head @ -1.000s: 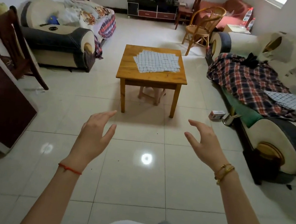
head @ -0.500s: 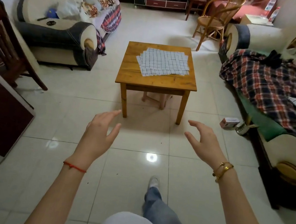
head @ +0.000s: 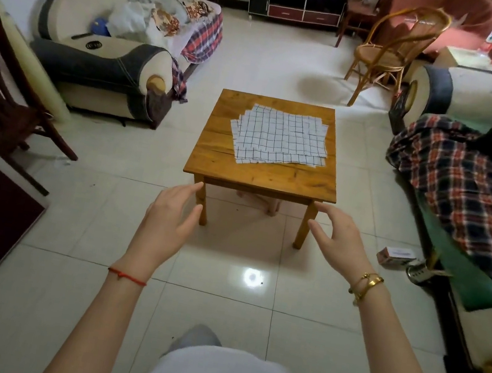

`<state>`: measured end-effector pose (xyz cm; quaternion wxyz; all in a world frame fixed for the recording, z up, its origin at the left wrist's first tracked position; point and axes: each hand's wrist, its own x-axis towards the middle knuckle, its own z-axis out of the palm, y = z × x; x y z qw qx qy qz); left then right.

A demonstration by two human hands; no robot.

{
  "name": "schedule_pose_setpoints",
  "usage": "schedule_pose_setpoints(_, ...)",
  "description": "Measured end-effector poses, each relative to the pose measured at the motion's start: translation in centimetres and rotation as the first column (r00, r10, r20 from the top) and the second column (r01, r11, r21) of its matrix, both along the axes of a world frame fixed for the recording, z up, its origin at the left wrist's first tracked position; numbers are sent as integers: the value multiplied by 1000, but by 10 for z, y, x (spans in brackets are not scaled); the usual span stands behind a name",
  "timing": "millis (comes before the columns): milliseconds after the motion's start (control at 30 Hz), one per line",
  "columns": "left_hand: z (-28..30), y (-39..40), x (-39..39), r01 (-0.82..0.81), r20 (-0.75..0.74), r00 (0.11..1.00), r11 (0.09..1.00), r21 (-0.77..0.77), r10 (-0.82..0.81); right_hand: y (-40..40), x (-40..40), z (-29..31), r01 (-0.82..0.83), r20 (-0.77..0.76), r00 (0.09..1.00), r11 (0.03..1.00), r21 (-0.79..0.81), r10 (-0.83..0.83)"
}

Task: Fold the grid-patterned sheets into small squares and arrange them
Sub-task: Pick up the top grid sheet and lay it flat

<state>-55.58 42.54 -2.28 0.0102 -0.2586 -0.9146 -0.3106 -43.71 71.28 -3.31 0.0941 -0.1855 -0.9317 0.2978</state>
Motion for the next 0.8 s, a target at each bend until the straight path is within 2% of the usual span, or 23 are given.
schedule_pose_setpoints(367,-36,81,-142,-7,91,996,1000,-31,10,73,-133,-44,47,92,995,997,-60,-41)
schedule_pose_setpoints(800,-54,193,-378,39,125,992,999,-38,-33,168,-364,-48,77,122,991,989,-129,-61)
